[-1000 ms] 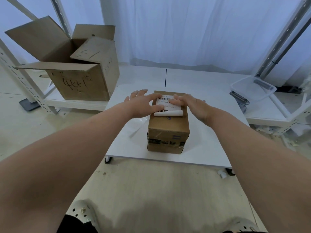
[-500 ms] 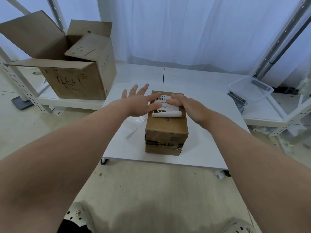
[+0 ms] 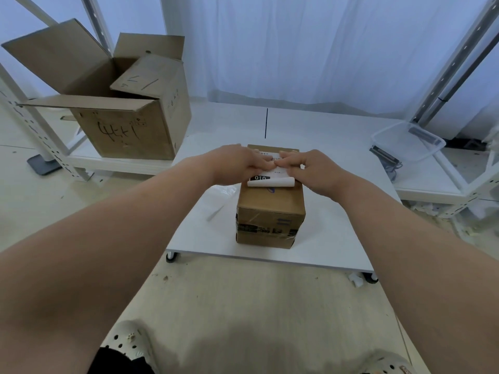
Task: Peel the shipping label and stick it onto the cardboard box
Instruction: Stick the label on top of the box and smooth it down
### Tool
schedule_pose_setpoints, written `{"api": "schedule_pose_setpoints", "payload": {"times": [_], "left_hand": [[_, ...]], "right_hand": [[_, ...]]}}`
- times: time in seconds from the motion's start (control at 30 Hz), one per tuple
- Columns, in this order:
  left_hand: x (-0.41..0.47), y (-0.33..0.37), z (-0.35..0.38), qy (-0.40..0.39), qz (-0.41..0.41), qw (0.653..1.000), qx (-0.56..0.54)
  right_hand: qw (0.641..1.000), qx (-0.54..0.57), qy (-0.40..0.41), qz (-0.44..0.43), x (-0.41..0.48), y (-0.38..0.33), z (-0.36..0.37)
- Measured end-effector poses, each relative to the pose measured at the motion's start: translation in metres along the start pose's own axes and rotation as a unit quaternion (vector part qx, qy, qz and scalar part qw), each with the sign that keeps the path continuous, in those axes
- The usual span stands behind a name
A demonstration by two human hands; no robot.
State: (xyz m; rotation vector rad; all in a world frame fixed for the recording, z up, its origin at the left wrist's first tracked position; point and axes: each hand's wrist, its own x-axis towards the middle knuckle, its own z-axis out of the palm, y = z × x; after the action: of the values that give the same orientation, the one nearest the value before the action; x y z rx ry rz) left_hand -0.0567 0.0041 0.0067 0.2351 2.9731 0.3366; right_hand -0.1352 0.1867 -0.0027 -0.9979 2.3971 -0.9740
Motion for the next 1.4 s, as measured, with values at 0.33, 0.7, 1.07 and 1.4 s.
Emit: {"api": "schedule_pose_setpoints", "payload": {"times": [0.33,0.7,1.07,1.4], "left_hand": [[-0.002,-0.002,-0.002,0.009,-0.014,0.999,0.031],[-0.012,-0.01,0.0,0.055,-0.078,0.995,-0.041],[-0.052,0.005,0.003,-0.044,-0.073,0.993,-0.086],[-0.07,0.03,0.001,-0.098,0.014,0.992,0.078]], "right_hand": [[0.999,-0.008,0.039,0.004,0.003,-0.001,-0.002],[0.998,-0.04,0.043,0.026,-0.004,-0.008,-0.002],[0.988,0.052,-0.042,0.141,-0.032,-0.018,-0.004],[0.988,-0.012,-0.027,0.149,-0.03,-0.012,0.007]]}}
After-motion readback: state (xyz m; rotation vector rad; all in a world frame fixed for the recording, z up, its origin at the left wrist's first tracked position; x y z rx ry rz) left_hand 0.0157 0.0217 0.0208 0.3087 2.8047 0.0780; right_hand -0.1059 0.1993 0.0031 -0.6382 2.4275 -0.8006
